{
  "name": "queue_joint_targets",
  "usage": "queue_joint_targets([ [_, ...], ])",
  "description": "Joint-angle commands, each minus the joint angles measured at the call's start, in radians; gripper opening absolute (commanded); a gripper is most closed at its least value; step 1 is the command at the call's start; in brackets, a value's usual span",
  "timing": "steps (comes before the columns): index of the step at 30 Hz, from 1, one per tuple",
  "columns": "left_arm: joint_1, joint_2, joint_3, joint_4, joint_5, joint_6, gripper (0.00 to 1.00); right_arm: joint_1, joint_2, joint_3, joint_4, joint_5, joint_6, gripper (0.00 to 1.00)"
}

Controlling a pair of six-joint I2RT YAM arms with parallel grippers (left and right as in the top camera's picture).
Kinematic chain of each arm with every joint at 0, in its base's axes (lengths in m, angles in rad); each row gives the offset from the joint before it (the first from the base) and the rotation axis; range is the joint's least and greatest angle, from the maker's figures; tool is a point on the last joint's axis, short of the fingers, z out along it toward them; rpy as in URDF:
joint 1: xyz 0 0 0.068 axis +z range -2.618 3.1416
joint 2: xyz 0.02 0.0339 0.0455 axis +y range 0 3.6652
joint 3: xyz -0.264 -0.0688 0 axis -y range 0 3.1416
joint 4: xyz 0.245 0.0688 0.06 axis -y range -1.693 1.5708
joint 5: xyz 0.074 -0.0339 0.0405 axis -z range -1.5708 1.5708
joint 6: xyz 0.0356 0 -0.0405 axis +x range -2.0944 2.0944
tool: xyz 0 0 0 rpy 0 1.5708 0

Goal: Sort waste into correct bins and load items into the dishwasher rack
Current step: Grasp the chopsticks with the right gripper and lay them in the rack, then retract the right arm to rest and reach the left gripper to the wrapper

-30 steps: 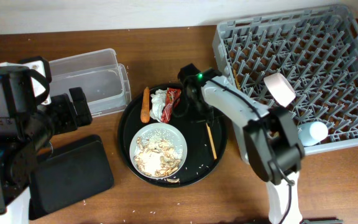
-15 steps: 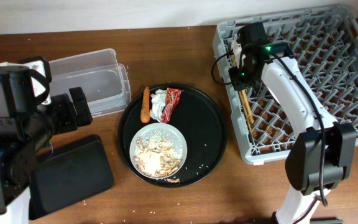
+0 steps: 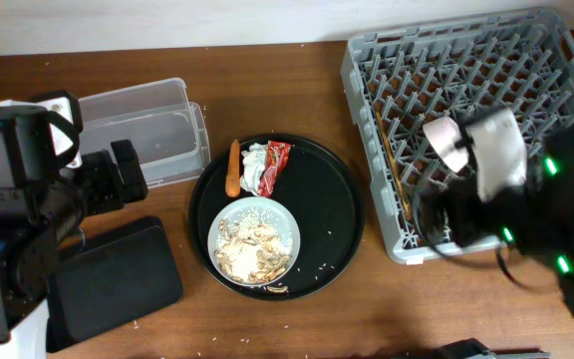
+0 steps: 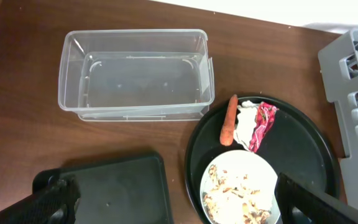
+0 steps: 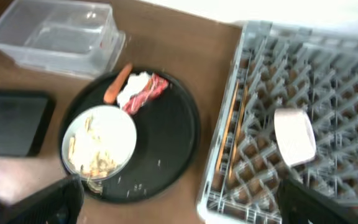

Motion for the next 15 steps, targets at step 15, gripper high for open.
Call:
queue_joint_targets([
  [15, 0.005, 0.0, 0.002, 0.0, -0.015, -0.009, 0.99, 0.003, -0.624, -0.988, 0.733, 0.203, -0.036, 0.98],
])
